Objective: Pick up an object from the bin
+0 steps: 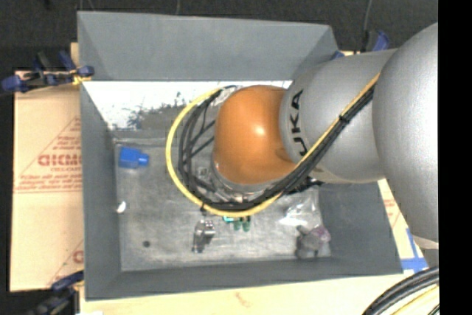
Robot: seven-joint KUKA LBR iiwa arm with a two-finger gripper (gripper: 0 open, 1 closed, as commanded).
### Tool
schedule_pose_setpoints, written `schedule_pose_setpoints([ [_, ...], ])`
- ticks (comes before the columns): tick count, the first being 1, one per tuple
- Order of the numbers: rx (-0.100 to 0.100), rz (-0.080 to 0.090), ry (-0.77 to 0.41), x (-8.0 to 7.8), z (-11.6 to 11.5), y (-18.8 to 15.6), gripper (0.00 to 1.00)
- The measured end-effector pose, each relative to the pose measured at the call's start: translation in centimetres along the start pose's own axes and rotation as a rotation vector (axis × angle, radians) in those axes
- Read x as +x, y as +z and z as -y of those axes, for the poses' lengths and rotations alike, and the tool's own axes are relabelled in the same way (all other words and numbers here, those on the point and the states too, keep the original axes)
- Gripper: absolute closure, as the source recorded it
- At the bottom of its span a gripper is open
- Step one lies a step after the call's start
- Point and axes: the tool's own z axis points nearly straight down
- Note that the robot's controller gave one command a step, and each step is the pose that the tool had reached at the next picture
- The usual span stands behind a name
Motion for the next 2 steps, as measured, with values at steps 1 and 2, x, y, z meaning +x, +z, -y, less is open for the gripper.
schedule_pose_setpoints([
  [1, 0.000, 0.015, -0.088, -10.1, -4.2, 7.2, 0.00],
  [2, -0.004, 0.013, 0.074, -15.3, -10.1, 4.0, 0.00],
])
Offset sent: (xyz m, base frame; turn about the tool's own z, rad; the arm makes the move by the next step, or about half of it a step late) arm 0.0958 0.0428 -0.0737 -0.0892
